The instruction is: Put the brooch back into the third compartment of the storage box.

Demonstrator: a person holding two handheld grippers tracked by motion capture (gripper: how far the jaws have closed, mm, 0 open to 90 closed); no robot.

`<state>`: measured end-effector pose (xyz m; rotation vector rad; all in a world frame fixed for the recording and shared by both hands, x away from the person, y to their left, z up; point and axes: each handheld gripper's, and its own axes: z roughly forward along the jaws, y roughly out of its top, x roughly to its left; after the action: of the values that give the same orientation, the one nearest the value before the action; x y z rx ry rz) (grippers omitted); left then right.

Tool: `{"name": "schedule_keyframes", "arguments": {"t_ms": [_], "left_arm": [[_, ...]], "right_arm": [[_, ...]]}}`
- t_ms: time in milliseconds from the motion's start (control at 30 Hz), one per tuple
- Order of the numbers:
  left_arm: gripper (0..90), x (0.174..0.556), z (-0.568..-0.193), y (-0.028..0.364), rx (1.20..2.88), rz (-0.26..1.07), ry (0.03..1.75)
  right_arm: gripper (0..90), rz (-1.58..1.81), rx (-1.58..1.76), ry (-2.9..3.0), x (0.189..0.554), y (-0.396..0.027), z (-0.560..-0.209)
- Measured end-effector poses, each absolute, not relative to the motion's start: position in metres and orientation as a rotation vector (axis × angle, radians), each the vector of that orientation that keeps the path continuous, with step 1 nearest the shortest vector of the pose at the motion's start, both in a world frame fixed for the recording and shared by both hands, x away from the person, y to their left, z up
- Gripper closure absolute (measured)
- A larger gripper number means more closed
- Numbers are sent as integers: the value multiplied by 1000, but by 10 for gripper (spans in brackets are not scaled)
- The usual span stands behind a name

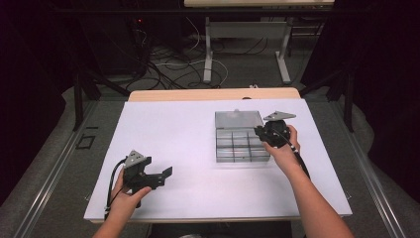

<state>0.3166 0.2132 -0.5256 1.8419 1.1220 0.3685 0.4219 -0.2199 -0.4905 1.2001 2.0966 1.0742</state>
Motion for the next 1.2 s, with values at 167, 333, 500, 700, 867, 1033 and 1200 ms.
{"name": "schedule_keyframes", "arguments": {"t_ms": [167, 333, 500, 700, 867, 1033, 1200], "left_arm": [[53, 316, -525, 213, 1841, 367, 1121], [53, 317, -525, 214, 1838, 369, 1121], [53, 316, -525, 214, 1836, 367, 1122], [53, 316, -525, 214, 1837, 366, 1122], [53, 316, -525, 214, 1835, 366, 1122], [53, 316, -525, 214, 1835, 366, 1123], [53, 316, -525, 214, 1834, 365, 1124]], "right_arm": [[807, 1048, 1188, 2111, 427, -218, -494], [807, 1019, 1156, 2126, 432, -218, -499], [807, 989, 1150, 2130, 436, -216, -501], [807, 978, 1140, 2135, 440, -216, -504], [807, 963, 1137, 2135, 442, -217, -505], [806, 951, 1148, 2134, 444, -217, -507], [805, 946, 1135, 2132, 445, -218, -508]]}}
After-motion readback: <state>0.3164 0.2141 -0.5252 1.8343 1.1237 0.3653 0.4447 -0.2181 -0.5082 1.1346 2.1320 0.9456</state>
